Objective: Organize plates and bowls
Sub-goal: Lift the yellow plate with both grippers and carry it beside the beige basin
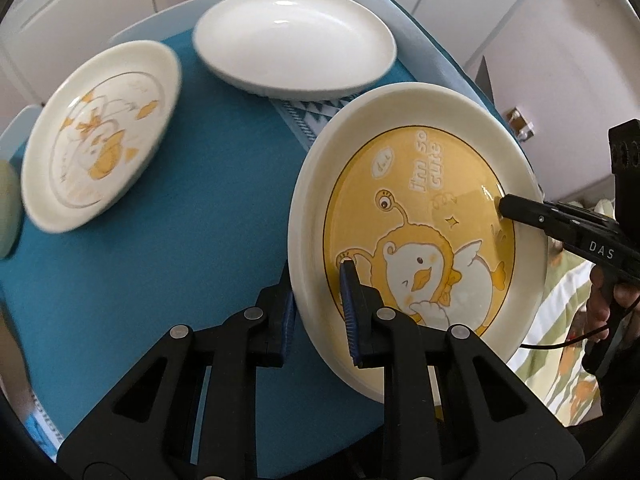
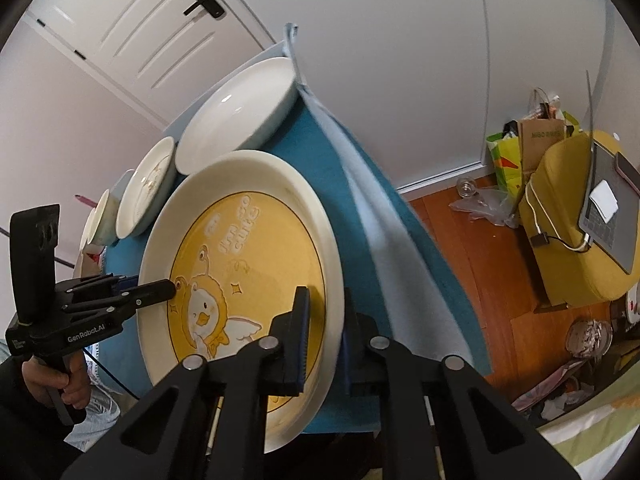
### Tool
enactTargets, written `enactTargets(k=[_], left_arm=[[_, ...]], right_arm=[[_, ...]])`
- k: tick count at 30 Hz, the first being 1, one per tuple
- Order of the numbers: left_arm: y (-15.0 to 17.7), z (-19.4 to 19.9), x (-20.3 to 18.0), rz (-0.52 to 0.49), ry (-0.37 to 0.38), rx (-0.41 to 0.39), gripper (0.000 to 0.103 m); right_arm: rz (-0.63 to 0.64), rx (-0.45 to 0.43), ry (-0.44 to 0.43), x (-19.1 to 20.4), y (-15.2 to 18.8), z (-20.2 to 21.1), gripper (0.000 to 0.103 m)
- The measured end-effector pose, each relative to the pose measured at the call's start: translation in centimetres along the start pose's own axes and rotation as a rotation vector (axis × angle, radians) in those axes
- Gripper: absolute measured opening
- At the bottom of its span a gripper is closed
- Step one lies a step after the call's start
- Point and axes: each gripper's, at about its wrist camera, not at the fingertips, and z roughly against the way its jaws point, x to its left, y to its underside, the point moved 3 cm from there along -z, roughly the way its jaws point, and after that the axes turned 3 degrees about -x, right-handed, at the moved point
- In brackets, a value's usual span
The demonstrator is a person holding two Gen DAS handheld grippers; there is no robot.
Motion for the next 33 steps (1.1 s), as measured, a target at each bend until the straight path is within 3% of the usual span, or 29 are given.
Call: enactTargets(k=[8, 16, 24, 33], left_arm=[[1.9, 4.2, 4.3, 0.133, -0.059, -0.066, 0.018], [6.3, 9.3, 11.6, 0.29, -0.165, -0.135, 0.018], [11.9, 11.2, 18.6, 0.435, -0.232, -0.122, 0.018], [16.0, 10.3, 22.4, 0.51, -0.231, -0.094, 0.018]], right_arm=[[0.117, 0.039, -0.071, 5.6, -1.2, -1.5, 0.013], [0.288, 0.121, -0.176, 15.0, -0.8, -4.7, 0.013], [0.43, 0.228, -0.227, 23.2, 1.4, -9.1, 0.013], [0.511, 0.32, -0.208, 26.7, 3.0, -13.5, 0.013]])
